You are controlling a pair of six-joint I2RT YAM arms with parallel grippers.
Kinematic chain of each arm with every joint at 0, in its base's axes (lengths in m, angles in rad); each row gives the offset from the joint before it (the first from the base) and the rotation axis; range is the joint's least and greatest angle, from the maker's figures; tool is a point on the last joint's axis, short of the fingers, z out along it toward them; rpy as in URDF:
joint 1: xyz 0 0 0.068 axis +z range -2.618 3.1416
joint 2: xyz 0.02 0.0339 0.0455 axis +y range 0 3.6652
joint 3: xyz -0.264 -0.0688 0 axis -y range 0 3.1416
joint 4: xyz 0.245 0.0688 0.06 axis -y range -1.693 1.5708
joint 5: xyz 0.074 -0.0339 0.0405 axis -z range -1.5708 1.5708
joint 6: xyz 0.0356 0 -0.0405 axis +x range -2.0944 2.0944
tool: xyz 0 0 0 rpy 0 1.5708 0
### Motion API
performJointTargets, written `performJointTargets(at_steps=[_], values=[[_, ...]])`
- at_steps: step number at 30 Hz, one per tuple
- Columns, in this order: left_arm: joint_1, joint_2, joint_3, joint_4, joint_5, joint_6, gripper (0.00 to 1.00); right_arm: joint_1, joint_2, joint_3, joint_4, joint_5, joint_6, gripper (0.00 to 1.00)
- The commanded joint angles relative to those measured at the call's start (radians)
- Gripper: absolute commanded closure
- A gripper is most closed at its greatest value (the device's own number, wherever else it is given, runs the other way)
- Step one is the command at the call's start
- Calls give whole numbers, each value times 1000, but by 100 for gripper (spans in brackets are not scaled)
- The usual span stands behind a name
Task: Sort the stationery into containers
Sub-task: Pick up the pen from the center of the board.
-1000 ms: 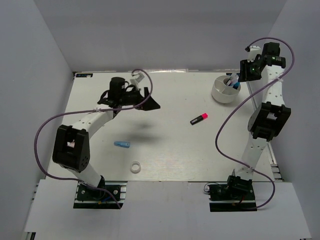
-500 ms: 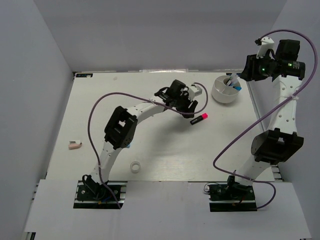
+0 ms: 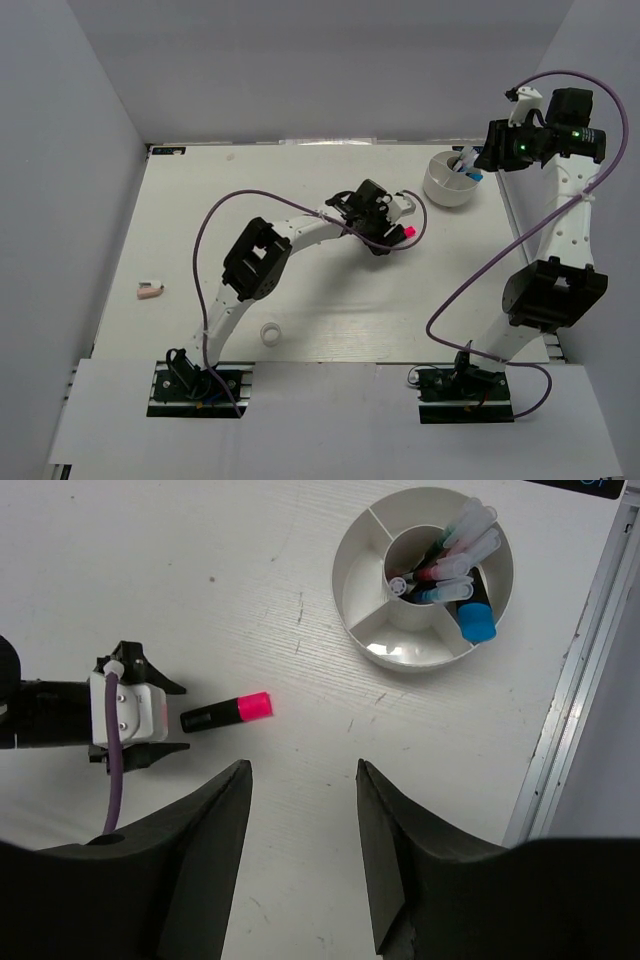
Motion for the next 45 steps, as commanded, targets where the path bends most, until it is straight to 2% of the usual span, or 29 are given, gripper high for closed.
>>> performJointTargets(at_steps=[1, 6, 10, 11, 14, 20, 22, 24, 25, 26, 27, 29, 33, 36, 40, 45], values=[[-31, 19, 28, 21, -61, 36, 28, -6, -48, -11, 6, -14, 5, 48], [-53, 92, 89, 9, -137, 70, 36, -6, -54, -11, 7, -11, 8, 48], [-53, 99, 96, -10, -103, 78, 55, -6, -64, -15, 7, -8, 8, 48], [-53, 93, 89, -13, -101, 79, 67, -6, -65, -24, 9, -6, 8, 48], [-53, 48, 22, 6, -124, 67, 83, -9, -78, -52, 10, -40, 30, 48], [-28, -189, -263, 96, -106, -11, 96, -8, -55, -81, -59, -213, 37, 45], [-19, -275, -374, 137, -124, -25, 98, -8, -46, -83, -82, -275, 34, 41], [-19, -412, -452, 202, -130, -20, 99, -5, -67, -168, -82, -391, 48, 34], [-19, -458, -528, 225, -126, -17, 100, -2, -77, -211, -74, -429, 57, 33], [-19, -539, -561, 246, -121, -16, 100, 1, -93, -262, -70, -521, 69, 32], [-19, -573, -590, 281, -114, -19, 100, 4, -100, -352, -57, -566, 77, 30], [-42, -654, -641, 296, -94, -36, 100, 12, -110, -428, -46, -653, 93, 28], [-42, -708, -635, 259, -14, -92, 100, 61, -100, -465, -138, -712, 13, 28], [-42, -713, -604, 243, 49, -117, 100, 107, -91, -471, -152, -711, 13, 27], [-42, -697, -554, 237, 69, -138, 100, 158, -81, -512, -123, -697, 39, 27], [-42, -684, -521, 236, 74, -141, 100, 199, -71, -488, -115, -695, 48, 27]])
